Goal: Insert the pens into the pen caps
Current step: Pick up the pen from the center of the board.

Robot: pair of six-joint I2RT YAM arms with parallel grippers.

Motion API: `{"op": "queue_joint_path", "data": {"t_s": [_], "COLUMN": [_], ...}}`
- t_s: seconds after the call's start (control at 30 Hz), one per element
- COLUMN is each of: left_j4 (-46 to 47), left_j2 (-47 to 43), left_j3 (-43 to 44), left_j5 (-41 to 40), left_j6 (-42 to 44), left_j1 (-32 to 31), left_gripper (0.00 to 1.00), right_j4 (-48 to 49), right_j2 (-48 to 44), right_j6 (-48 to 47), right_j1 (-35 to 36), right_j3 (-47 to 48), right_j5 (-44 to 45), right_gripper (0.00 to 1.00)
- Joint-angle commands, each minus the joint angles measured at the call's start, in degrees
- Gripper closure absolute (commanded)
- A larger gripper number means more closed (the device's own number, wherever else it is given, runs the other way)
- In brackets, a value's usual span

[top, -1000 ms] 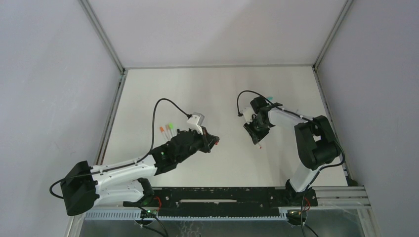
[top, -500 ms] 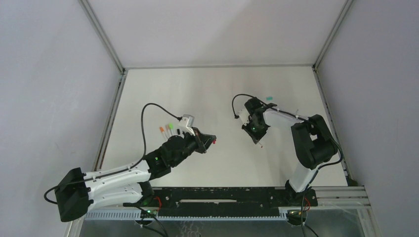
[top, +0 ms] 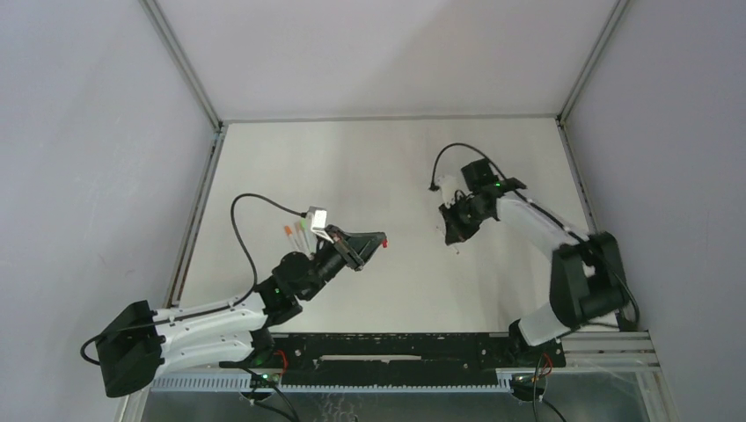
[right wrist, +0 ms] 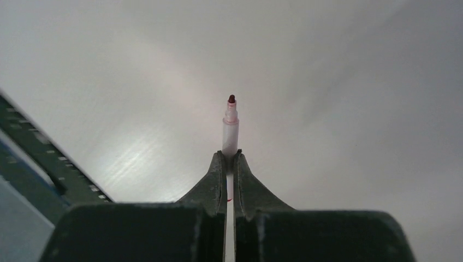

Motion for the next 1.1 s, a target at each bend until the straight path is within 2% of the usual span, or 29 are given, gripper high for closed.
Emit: {"op": "queue_joint_path", "data": {"t_s": [0.0,0.17,0.37,0.4,0.5,0.7,0.83,1.07], "left_j4": [18.2,22.0,26.3,28.0,31.7,37.0,41.8,42.0], "left_j2": [0.6,0.2,1.1,1.7,4.0,11.4,16.8,20.2], "left_j3": [-1.2,2.9,8.7,9.2,10.9,14.6,16.4,17.5], "left_j5": [2.4,4.4,6.1,6.7,9.4,14.4,17.1,18.7], "left_j6": [1.7,5.6,7.3,7.2,6.4,4.2,1.6,0.3], "left_j1": [0.4,1.0,1.2,1.2,1.2,1.2,1.2,1.2], "left_gripper": [1.00,1.00,1.00,1.00,1.00,1.00,1.00,1.00], "right_j4": [0.7,4.6,12.6,12.5,5.4,6.7,8.6,13.2], "right_j2": [-12.5,-24.9,-34.5,-34.8,-35.2,-38.7,-39.0,-38.4], "right_j6": [-0.7,-1.6,2.3,1.8,-7.9,-9.7,-6.4,0.3], "right_j1": [-3.6,-6.9,-5.0,-4.1,-2.7,-2.6,-2.6,-2.8], "right_j3": [0.6,-0.3,-0.3,-0.3,-0.6,-5.3,-5.3,-5.9], "right_j5": [-19.2,-35.9,-49.3,-51.0,-56.8,-59.5,-57.1,-54.7], "right_gripper": [1.00,1.00,1.00,1.00,1.00,1.00,1.00,1.00]}}
